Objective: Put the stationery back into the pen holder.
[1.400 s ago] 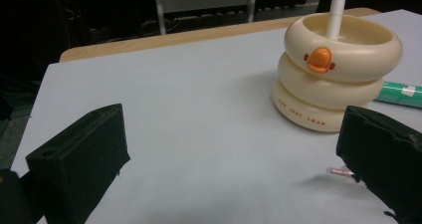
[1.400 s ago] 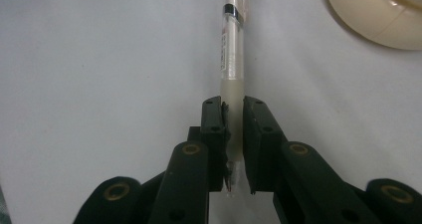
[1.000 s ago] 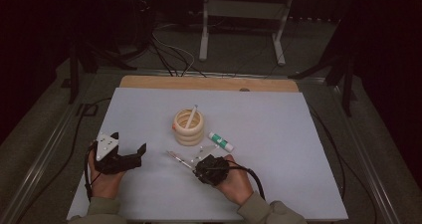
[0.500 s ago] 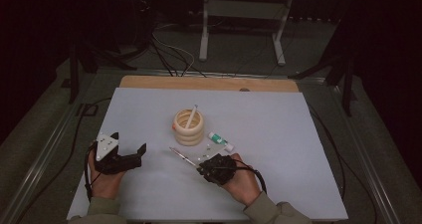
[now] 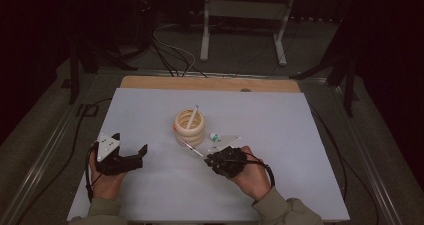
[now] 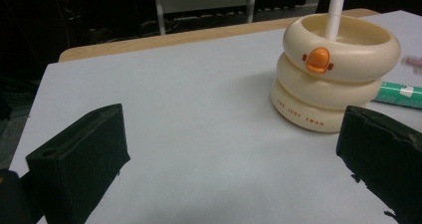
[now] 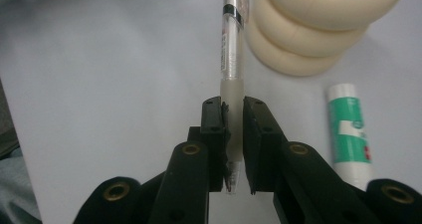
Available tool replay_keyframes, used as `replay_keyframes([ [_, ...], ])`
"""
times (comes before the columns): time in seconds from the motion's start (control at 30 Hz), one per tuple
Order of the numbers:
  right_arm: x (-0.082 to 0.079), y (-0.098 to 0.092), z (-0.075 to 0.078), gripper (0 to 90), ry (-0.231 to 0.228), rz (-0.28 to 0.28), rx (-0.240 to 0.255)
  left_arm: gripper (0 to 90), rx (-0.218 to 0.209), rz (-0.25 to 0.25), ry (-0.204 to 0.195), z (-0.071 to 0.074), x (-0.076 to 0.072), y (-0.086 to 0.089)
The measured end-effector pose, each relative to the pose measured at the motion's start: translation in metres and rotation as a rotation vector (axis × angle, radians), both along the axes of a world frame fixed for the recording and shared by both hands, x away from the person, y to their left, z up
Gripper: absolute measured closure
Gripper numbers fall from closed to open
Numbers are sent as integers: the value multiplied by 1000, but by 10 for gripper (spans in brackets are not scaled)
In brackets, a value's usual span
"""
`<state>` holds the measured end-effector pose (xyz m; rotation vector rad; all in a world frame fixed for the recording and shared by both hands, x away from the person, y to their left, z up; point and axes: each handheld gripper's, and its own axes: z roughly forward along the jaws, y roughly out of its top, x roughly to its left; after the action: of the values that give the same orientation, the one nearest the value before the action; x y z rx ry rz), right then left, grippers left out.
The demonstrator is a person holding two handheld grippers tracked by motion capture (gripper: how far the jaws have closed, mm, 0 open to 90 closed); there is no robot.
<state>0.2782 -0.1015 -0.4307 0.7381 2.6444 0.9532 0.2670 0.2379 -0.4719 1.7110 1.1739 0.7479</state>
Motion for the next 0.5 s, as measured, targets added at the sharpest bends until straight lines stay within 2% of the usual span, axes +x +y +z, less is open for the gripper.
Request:
replay_keyframes([
  [0.5,13,-10,23,812,-45,-21,-8,4,-2,-2,1,0,0,0],
])
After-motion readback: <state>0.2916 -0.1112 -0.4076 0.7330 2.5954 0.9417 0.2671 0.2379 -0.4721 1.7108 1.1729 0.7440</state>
